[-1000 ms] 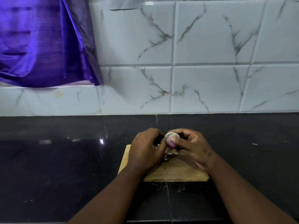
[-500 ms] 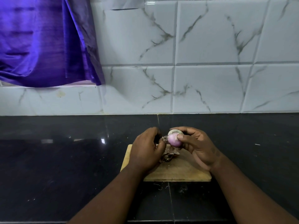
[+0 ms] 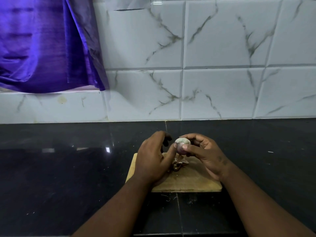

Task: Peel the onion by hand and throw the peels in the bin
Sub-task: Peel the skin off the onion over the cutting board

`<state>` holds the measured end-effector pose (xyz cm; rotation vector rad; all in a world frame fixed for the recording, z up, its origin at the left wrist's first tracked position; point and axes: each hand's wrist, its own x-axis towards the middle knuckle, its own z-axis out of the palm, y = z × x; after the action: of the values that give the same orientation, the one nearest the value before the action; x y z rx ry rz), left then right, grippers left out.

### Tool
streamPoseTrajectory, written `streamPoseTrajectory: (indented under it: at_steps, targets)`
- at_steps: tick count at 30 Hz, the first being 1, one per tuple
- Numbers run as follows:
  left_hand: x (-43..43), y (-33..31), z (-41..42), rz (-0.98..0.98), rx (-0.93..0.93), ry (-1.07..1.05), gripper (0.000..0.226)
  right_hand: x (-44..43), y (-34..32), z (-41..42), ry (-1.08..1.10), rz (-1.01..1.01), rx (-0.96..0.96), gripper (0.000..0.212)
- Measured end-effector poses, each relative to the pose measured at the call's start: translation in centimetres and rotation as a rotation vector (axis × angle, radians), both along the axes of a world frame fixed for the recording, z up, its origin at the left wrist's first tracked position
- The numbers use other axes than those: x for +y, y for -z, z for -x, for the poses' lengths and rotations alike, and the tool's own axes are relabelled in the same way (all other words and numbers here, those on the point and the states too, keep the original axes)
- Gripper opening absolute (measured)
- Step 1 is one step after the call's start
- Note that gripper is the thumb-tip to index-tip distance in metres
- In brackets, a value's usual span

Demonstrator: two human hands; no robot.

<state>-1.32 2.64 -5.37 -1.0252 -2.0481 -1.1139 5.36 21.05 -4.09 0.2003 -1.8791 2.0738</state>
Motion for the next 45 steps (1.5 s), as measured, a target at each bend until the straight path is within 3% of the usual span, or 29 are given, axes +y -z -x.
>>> streamPoseTrajectory:
  at_steps: [5, 11, 17, 20, 25, 32, 39, 45]
  targets:
    - [0.2, 0.0, 0.0, 0.038, 0.059, 0.022, 0.007, -0.1, -0.1, 0.0, 0.018, -0.075, 0.013, 0.033]
    - [0.4, 0.3, 0.5, 0.005, -0.057, -0.043, 0.01, -0.1, -0.1, 0.0, -0.047, 0.016, 0.015, 0.034]
    - [0.6, 0.4, 0.4, 0.187, -0.116, -0.151, 0.011, 0.4, 0.1, 0.3, -0.081, 0.111, 0.036, 0.033]
    - [0.4, 0.4, 0.5, 0.135, -0.12, -0.095, 0.007, 0.3, 0.2, 0.5, -0.072, 0.118, 0.017, 0.031]
    - [0.0, 0.0, -0.1, -0.025, -0.132, 0.064, 0.019, 0.2, 0.3, 0.7, -0.069, 0.117, -0.024, 0.032]
    - [0.2, 0.3, 0.4, 0.032, -0.172, 0.129, 0.009, 0.2, 0.2, 0.6, -0.078, 0.126, -0.012, 0.031]
    - [0.4, 0.4, 1.0, 0.058, -0.192, -0.028, 0.011, 0.4, 0.1, 0.4, -0.093, 0.146, 0.002, 0.029]
    - [0.1, 0.2, 0.6, 0.04, -0.125, 0.068, 0.028, 0.4, 0.6, 0.9, -0.035, 0.051, -0.035, 0.034]
